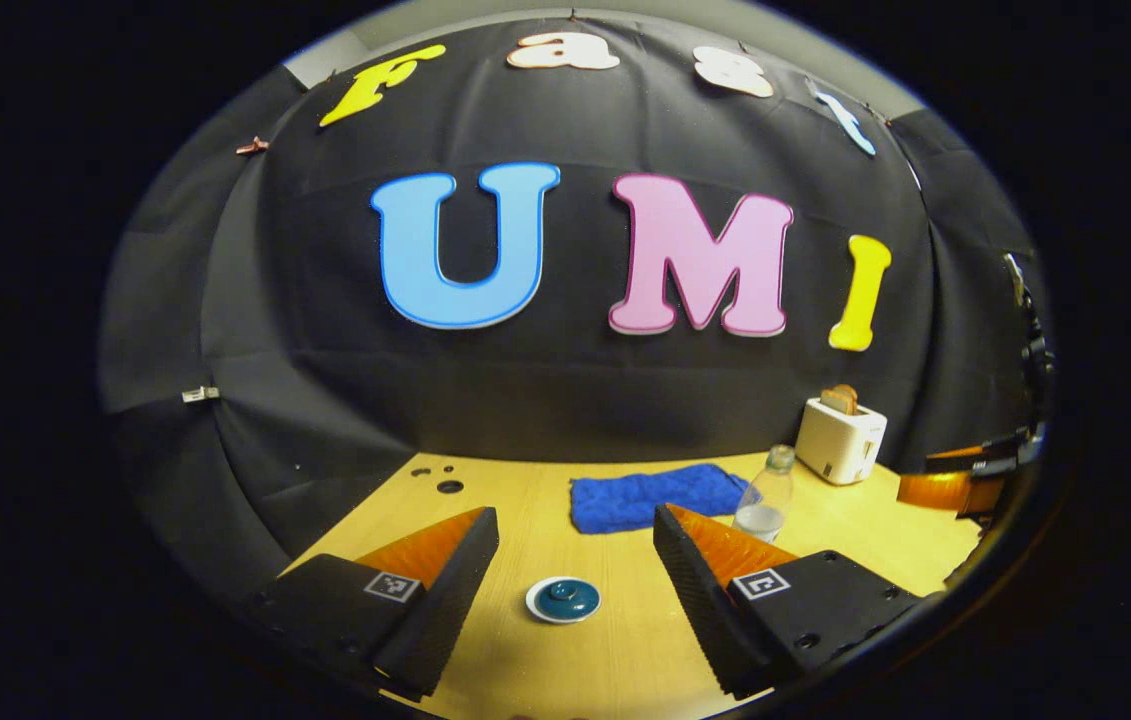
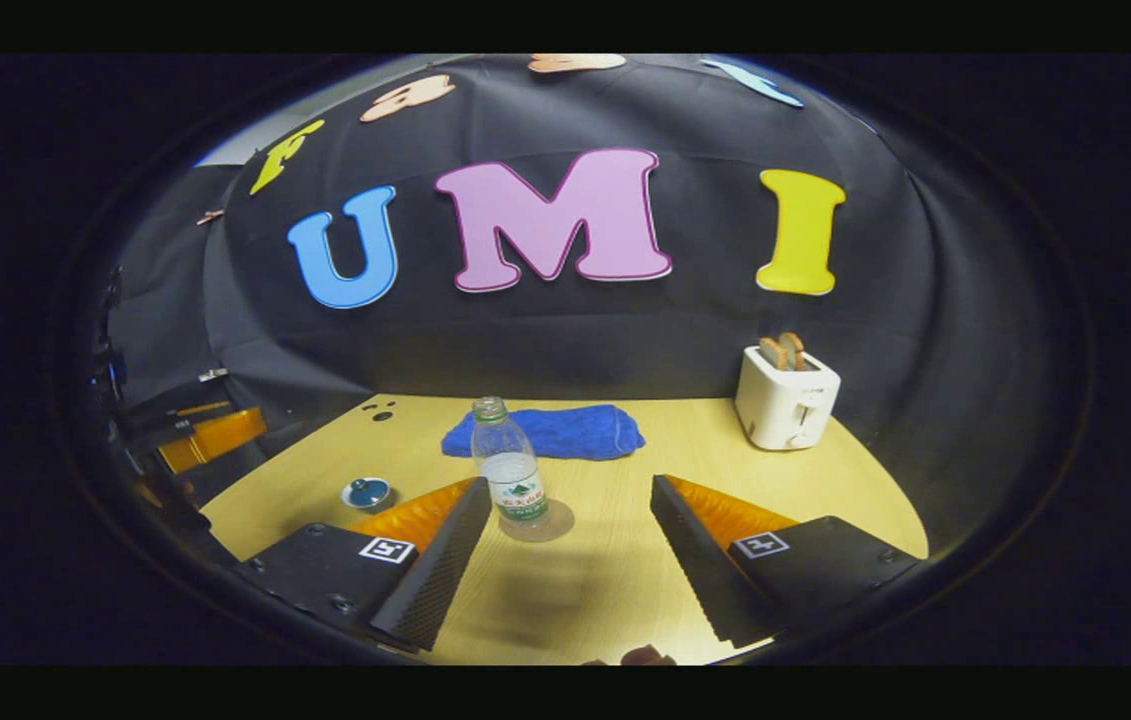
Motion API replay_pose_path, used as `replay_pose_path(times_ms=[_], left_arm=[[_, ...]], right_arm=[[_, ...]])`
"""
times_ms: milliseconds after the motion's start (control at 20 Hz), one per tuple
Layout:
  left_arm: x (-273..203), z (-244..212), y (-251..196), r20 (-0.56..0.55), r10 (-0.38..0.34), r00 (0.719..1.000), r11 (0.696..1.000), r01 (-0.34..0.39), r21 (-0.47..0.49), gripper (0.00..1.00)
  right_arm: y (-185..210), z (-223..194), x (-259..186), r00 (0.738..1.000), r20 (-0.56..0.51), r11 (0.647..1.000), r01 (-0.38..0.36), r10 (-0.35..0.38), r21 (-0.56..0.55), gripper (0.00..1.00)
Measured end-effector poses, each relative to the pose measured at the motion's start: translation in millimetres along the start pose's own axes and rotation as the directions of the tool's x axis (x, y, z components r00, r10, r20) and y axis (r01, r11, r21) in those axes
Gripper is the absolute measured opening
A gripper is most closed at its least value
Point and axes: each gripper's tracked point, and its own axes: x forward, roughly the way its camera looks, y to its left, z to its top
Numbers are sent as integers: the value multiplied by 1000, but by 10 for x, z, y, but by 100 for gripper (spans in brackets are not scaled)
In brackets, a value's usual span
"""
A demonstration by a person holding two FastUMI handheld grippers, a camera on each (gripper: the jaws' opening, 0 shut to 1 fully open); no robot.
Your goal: Open the teacup lid with one hand, grasp the water bottle and pour water into the teacup with the other hand; after pouring, place the water bottle on the coaster and then close the teacup lid.
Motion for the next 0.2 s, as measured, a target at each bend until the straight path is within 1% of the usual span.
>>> replay_pose_path(times_ms=[200], left_arm=[[-314, 569, -116, 86, -14, 996, 1000, 16, -20, 98]], right_arm=[[86, 225, -350, 999, 43, 1000, 11, -10, -4, 99]])
